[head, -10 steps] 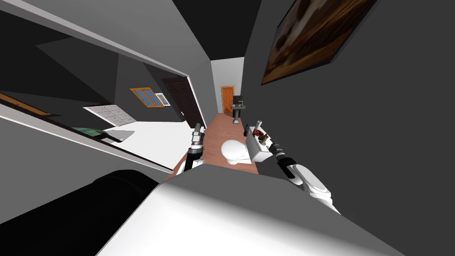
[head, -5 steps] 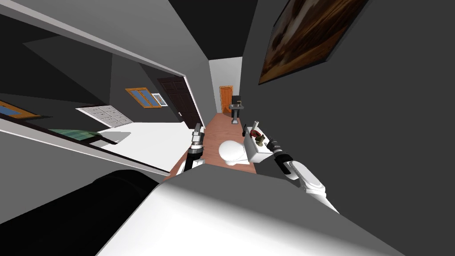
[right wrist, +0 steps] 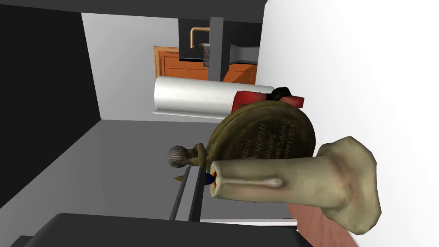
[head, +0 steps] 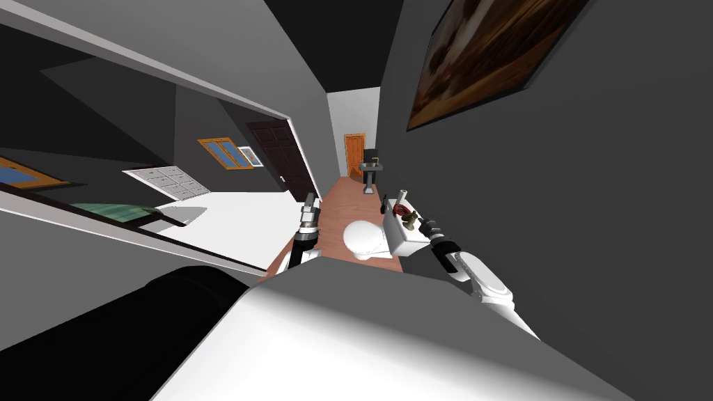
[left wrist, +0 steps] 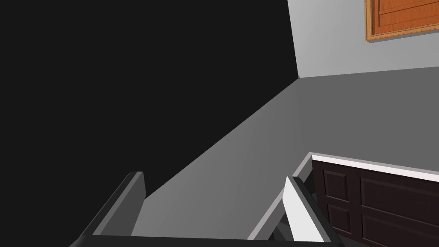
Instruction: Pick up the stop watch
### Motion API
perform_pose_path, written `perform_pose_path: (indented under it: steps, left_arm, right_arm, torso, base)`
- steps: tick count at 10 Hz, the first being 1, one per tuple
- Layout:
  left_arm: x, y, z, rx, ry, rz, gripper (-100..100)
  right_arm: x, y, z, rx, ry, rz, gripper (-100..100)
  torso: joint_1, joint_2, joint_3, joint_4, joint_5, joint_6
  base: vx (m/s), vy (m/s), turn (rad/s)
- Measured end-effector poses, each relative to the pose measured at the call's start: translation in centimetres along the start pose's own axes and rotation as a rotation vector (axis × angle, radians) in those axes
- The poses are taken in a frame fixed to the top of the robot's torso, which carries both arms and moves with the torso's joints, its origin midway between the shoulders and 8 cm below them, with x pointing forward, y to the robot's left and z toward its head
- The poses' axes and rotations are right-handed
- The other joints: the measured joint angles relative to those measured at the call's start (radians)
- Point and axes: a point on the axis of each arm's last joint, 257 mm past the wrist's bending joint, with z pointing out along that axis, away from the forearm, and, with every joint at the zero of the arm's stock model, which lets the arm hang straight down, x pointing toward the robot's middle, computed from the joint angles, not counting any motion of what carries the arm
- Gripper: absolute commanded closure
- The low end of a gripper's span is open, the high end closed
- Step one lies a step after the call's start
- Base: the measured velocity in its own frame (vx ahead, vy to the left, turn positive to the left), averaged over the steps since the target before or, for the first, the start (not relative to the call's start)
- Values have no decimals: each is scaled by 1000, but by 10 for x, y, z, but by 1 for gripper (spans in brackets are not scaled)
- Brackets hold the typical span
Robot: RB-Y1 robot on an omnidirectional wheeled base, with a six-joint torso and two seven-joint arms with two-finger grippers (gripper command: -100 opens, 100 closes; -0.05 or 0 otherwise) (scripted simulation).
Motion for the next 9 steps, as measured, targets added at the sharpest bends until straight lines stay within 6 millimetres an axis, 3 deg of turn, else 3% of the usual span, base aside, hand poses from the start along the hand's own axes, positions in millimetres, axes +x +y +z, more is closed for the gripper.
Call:
perform_pose_path:
  steps: [2, 4, 9]
  left_arm:
    - [0, 0, 0, 0, 0, 0, 0]
    - [0, 0, 0, 0, 0, 0, 0]
    - [0, 0, 0, 0, 0, 0, 0]
  right_arm:
    - [0, 0, 0, 0, 0, 0, 100]
    - [0, 0, 0, 0, 0, 0, -100]
    - [65, 45, -32, -112, 95, -15, -100]
  torso:
    - [0, 0, 0, 0, 0, 0]
    - [0, 0, 0, 0, 0, 0]
    - [13, 5, 3, 1, 3, 0]
  base:
    - [0, 0, 0]
    - [-24, 51, 21]
    - [-63, 175, 15]
